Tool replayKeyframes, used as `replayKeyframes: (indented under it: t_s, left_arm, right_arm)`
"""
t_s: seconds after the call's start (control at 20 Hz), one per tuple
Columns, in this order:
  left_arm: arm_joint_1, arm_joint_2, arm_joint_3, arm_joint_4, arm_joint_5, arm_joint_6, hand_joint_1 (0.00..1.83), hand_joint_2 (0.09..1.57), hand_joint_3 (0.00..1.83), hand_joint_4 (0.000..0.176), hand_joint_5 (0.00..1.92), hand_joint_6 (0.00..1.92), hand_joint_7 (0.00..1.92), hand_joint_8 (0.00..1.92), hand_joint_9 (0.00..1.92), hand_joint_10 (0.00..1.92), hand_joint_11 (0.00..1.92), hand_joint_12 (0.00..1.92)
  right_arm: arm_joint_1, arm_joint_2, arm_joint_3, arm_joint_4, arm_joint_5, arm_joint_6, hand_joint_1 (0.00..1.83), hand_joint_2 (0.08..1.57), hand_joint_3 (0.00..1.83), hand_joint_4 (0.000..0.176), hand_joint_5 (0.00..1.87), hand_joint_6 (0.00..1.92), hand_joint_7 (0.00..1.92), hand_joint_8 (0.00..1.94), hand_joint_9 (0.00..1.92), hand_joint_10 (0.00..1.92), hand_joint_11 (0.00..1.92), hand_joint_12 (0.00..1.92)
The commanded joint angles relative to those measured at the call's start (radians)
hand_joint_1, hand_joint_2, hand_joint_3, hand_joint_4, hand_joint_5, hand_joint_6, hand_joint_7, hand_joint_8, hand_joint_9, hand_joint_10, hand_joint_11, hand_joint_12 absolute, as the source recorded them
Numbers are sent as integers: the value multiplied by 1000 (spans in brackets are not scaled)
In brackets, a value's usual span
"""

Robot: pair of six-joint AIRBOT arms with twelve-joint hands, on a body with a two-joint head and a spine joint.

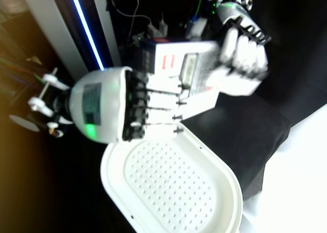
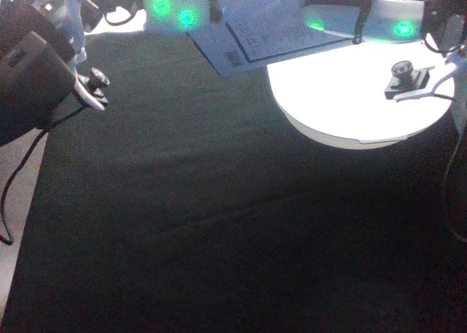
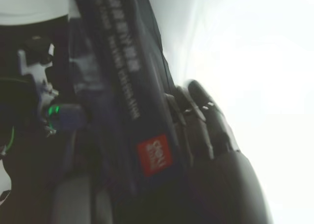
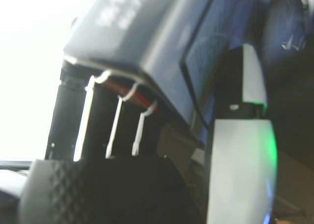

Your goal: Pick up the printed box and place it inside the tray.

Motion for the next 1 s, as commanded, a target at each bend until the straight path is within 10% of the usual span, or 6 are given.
replayKeyframes:
  t_s: [0.0, 0.55, 0.6, 0.7, 0.85, 0.95]
  left_arm:
    - [-8, 14, 4, -10, -121, -8, 90, 937, 3, 175, 0, 0, 0, 0, 0, 0, 0, 1]
    - [83, 102, -51, -54, -290, -47, 194, 930, 0, 176, 0, 0, 0, 0, 0, 0, 0, 0]
    - [93, 108, -61, -53, -313, -47, 183, 928, 0, 123, 0, 0, 0, 0, 0, 0, 0, 0]
    - [110, 115, -74, -53, -342, -47, 177, 932, 0, 102, 0, 0, 0, 0, 0, 0, 0, 0]
    - [126, 120, -87, -52, -367, -47, 269, 885, 0, 68, 0, 0, 0, 0, 0, 0, 0, 0]
    - [137, 121, -92, -52, -375, -47, 341, 843, 0, 51, 0, 0, 0, 0, 0, 0, 0, 0]
  right_arm:
    - [13, 17, 4, 17, 122, 11, 1274, 1045, 0, 0, 1024, 828, 1271, 626, 1327, 589, 1097, 1175]
    - [149, 163, -13, -116, -60, -102, 1271, 1100, 0, 0, 941, 857, 1093, 1045, 1062, 1245, 948, 1596]
    - [176, 170, -21, -130, -99, -150, 1182, 1078, 0, 0, 1051, 857, 1167, 1776, 1351, 1881, 1397, 1908]
    - [212, 176, -32, -136, -164, -237, 1175, 1084, 2, 0, 1038, 880, 1259, 1908, 1519, 1913, 1573, 1918]
    - [263, 188, -53, -136, -264, -399, 1164, 1114, 0, 0, 975, 978, 1092, 1090, 1170, 1401, 1133, 1692]
    - [268, 188, -50, -135, -291, -438, 1172, 1094, 0, 0, 1016, 920, 1126, 1133, 1250, 1388, 1220, 1669]
